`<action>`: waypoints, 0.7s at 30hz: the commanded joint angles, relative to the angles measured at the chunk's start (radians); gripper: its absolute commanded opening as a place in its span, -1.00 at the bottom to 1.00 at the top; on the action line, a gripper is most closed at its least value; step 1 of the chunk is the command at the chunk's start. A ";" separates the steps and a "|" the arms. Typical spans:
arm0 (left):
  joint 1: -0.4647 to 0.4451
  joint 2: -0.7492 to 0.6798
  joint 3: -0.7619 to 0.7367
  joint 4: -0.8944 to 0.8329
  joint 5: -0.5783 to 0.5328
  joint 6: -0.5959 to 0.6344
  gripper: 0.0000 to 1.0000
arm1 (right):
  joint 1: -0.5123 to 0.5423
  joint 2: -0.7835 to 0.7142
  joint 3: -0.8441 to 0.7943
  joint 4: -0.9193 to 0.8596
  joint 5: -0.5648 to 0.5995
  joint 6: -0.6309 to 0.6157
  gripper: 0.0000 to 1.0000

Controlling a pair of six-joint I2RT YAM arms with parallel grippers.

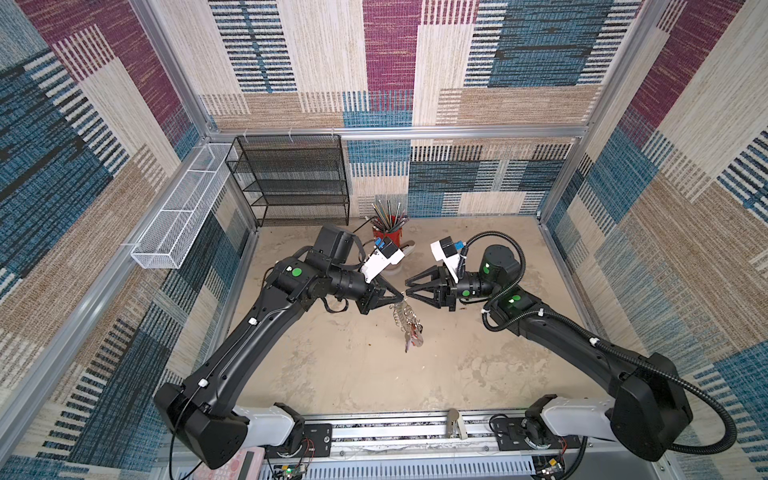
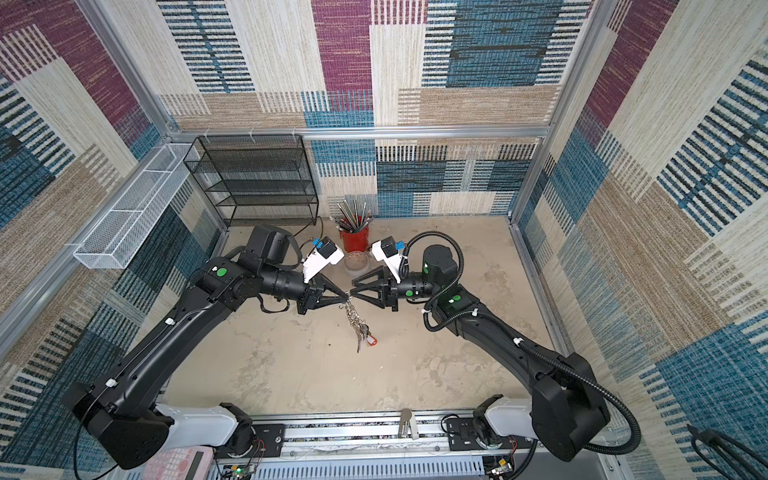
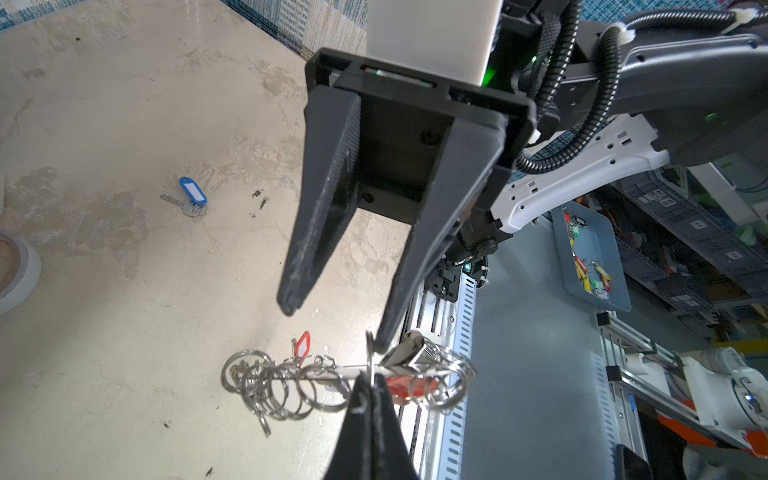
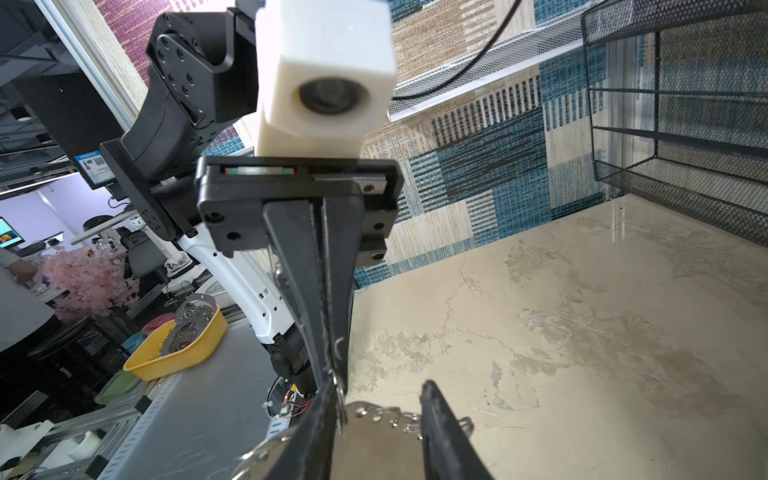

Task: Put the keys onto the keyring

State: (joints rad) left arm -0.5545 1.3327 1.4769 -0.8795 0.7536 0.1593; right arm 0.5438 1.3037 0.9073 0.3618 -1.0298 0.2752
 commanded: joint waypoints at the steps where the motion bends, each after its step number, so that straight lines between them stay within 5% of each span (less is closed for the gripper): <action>1: -0.003 -0.013 0.003 0.021 0.004 0.022 -1.00 | 0.004 0.006 -0.001 0.003 -0.009 -0.014 -0.38; 12: -0.002 -0.013 -0.001 0.023 0.007 0.022 -1.00 | 0.022 0.011 -0.004 -0.002 -0.014 -0.024 -0.41; 21: -0.002 -0.016 -0.022 0.050 -0.004 -0.007 -1.00 | 0.027 0.008 -0.015 0.019 -0.005 -0.009 -1.00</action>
State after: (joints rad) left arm -0.5556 1.3216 1.4654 -0.8734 0.7208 0.1593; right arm 0.5701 1.3136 0.8997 0.3500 -1.0554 0.2573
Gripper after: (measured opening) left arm 0.050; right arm 0.049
